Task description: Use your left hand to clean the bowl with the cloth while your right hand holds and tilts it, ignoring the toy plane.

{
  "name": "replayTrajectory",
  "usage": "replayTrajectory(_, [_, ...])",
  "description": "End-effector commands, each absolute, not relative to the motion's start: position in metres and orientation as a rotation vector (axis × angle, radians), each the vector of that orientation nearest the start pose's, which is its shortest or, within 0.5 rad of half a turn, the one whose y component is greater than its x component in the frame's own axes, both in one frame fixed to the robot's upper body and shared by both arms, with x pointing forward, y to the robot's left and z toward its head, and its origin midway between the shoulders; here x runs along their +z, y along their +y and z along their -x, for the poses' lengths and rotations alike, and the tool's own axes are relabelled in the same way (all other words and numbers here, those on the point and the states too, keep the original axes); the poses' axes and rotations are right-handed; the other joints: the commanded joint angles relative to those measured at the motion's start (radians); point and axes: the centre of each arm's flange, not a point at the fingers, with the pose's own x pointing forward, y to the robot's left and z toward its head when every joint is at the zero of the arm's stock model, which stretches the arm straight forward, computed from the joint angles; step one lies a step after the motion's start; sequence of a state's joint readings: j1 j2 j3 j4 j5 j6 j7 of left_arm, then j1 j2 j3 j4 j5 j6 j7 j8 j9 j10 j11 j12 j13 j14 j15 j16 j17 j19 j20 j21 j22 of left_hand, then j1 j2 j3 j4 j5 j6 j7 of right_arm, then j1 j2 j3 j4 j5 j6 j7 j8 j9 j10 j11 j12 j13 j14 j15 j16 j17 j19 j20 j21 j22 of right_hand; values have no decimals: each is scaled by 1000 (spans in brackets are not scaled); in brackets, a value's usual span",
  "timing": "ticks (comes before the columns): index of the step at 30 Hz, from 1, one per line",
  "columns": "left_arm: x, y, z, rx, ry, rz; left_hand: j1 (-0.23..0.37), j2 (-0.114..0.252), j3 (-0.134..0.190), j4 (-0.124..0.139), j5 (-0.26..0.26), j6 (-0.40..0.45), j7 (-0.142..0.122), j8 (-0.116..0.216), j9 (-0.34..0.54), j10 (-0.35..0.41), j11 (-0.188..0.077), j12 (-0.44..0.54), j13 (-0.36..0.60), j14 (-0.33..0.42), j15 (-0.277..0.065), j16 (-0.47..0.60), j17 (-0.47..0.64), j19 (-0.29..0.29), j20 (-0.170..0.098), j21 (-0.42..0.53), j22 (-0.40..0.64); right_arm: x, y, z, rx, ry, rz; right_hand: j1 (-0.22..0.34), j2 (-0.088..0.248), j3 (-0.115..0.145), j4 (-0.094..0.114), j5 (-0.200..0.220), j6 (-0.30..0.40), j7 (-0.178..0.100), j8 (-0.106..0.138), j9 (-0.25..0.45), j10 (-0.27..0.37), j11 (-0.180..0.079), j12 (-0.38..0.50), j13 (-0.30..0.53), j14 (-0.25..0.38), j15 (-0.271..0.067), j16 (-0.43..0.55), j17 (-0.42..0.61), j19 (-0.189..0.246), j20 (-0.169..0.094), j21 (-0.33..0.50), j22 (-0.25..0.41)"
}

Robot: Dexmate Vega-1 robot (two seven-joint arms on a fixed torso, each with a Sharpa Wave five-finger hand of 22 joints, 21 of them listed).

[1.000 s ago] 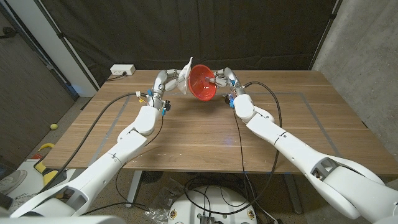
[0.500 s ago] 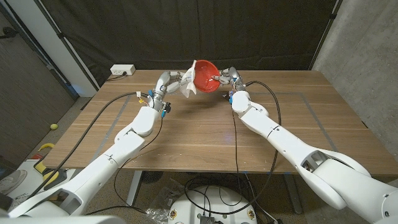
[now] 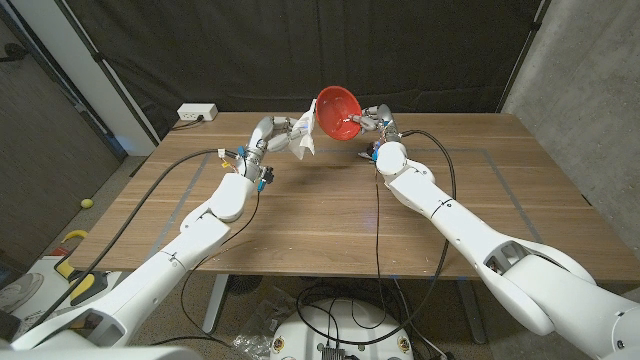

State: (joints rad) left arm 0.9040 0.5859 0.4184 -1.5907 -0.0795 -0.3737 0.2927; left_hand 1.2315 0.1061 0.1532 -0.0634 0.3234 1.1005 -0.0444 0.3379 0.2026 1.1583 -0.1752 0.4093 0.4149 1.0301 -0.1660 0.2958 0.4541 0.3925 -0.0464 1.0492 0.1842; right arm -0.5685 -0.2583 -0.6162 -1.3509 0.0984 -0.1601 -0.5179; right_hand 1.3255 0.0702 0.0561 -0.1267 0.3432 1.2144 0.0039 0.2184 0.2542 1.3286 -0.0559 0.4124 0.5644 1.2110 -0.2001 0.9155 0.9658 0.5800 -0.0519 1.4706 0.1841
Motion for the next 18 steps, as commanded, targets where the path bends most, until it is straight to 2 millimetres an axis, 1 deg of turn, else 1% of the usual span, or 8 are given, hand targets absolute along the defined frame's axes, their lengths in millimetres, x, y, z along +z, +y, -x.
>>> replayTrajectory(1, [24, 230, -571, -45, -971, -436, 7, 2, 2, 4, 6, 18, 9, -1, 0, 29, -20, -3, 2, -1, -60, -1, 4, -5, -13, -1, 2, 63, -135, -663, -104, -595, 271, 24, 13, -7, -5, 9, 2, 1, 7, 5, 18, 14, -1, 2, 26, -28, -4, 7, 7, -133, -3, 5])
replayTrajectory(6, [27, 229, -571, 13, -1001, -451, 8, 2, 2, 4, 6, 22, 8, -2, 0, 29, -20, -4, 2, 1, -60, -1, 5, -4, -14, -1, 2, 61, -131, -659, -19, -628, 295, 24, 15, -7, -4, 10, 2, -3, 6, 5, 17, 13, -1, 5, 26, -28, -6, 10, 7, -133, -4, 5])
replayTrajectory(10, [31, 225, -572, 67, -1030, -482, 9, 0, 1, 4, 7, 25, 6, -4, -2, 34, -21, -7, -2, 1, -60, -2, 6, -3, -16, 0, 2, 60, -128, -654, 10, -644, 309, 25, 14, -8, -4, 12, 1, -4, 6, 6, 17, 14, -3, 7, 23, -28, -11, 10, 5, -134, -4, 5])
replayTrajectory(12, [34, 223, -574, 67, -1034, -490, 9, -1, 0, 4, 7, 29, 4, -4, -3, 32, -19, -9, -2, 2, -60, -2, 7, -3, -16, 0, 2, 60, -126, -652, 6, -651, 327, 25, 15, -8, -4, 12, 1, -6, 6, 6, 16, 12, -3, 9, 17, -28, -19, 5, 3, -135, -3, 6])
replayTrajectory(15, [38, 219, -576, 58, -1038, -497, 9, -2, -1, 5, 7, 30, 4, -6, -4, 35, -20, -12, -6, 3, -60, -2, 7, -2, -19, 0, 2, 59, -125, -650, 11, -655, 337, 25, 15, -8, -3, 13, 1, -5, 6, 5, 17, 11, -4, 9, 25, -28, -15, 11, 3, -134, -3, 6])
replayTrajectory(16, [39, 217, -577, 54, -1038, -496, 10, -3, -1, 4, 7, 32, 3, -7, -4, 33, -20, -13, -5, 4, -60, -2, 8, -2, -19, 0, 2, 59, -125, -650, 9, -656, 343, 26, 15, -8, -4, 13, 2, -3, 6, 4, 19, 10, -5, 7, 16, -28, -25, 2, 3, -135, -4, 5])
replayTrajectory(18, [40, 214, -578, 54, -1040, -504, 10, -4, -2, 4, 8, 34, 3, -8, -5, 33, -20, -14, -6, 5, -60, -2, 8, -1, -19, 0, 2, 58, -124, -649, 13, -655, 344, 26, 15, -9, -3, 14, 1, -3, 5, 4, 18, 12, -7, 7, 25, -28, -19, 11, 2, -135, -3, 6])
